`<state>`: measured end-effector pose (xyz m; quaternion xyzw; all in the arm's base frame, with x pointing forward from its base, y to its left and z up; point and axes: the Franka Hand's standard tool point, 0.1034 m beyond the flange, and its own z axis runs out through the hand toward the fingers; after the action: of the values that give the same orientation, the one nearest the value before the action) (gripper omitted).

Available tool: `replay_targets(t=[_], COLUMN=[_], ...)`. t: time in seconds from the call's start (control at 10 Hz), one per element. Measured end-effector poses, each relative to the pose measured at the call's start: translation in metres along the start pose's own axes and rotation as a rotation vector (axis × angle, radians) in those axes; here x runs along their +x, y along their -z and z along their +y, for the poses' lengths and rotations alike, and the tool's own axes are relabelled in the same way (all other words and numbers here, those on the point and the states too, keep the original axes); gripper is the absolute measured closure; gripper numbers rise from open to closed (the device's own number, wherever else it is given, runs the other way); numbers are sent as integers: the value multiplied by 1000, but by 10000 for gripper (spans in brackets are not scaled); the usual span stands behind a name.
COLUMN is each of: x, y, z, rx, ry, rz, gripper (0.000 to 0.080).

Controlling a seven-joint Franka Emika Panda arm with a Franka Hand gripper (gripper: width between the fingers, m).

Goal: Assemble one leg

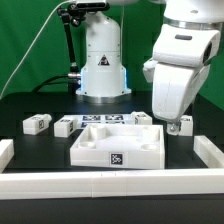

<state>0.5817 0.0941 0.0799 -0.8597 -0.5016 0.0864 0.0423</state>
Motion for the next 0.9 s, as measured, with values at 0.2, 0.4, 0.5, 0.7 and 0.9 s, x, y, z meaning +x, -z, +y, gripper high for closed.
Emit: replay_targets(t=[0.2, 0.4, 0.5, 0.7, 0.9], x=[0, 0, 0, -2, -21], y=[0, 0, 0, -2, -21], z=[0, 0, 0, 0, -5], rx=[0, 0, 0, 1, -29], ry=[0, -1, -1, -2, 163], rz=[0, 0, 0, 0, 30], gripper=[150, 150, 150, 150, 150])
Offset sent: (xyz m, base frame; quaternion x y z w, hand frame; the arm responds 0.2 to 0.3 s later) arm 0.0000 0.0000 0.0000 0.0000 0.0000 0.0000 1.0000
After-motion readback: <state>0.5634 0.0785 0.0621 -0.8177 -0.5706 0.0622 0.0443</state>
